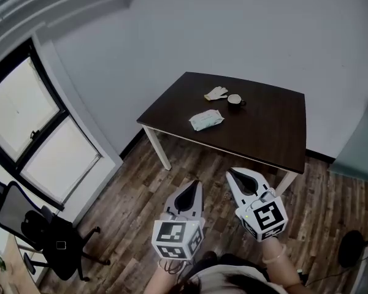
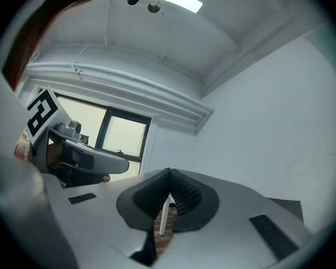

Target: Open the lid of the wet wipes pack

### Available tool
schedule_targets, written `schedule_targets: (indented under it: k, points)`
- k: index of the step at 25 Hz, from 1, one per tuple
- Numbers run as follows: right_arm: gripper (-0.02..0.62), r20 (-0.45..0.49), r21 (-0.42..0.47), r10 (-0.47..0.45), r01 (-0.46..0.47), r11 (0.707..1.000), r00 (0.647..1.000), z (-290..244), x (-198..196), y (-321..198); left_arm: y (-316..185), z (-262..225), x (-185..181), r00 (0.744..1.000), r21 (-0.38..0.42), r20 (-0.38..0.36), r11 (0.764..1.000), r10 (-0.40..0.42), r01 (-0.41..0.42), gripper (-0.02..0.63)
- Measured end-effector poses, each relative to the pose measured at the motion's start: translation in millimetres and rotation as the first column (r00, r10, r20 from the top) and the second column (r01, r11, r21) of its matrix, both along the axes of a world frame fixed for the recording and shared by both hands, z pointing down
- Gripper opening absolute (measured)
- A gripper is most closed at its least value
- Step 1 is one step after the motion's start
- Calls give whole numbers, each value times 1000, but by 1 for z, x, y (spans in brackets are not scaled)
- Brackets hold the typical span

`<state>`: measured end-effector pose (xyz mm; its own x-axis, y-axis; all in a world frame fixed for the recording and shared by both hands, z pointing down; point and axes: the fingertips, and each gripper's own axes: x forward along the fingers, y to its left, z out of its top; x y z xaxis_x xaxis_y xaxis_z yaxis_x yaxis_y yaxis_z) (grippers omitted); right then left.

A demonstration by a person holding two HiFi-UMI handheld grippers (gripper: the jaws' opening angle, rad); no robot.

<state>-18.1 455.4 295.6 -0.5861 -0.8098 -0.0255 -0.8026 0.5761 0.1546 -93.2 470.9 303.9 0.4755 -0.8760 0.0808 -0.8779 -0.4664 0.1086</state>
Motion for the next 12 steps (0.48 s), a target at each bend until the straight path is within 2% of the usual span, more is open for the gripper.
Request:
schedule_targets:
  k: [7, 12]
  points:
    - [6, 17, 1, 24, -24, 1000, 1000, 0, -26, -20, -19, 9, -26, 1000, -22, -9, 999, 28, -28, 18]
    - [6, 9, -1, 40, -40, 999, 999, 6, -31, -37, -38, 16, -29, 999, -33, -15, 998, 49, -50, 18]
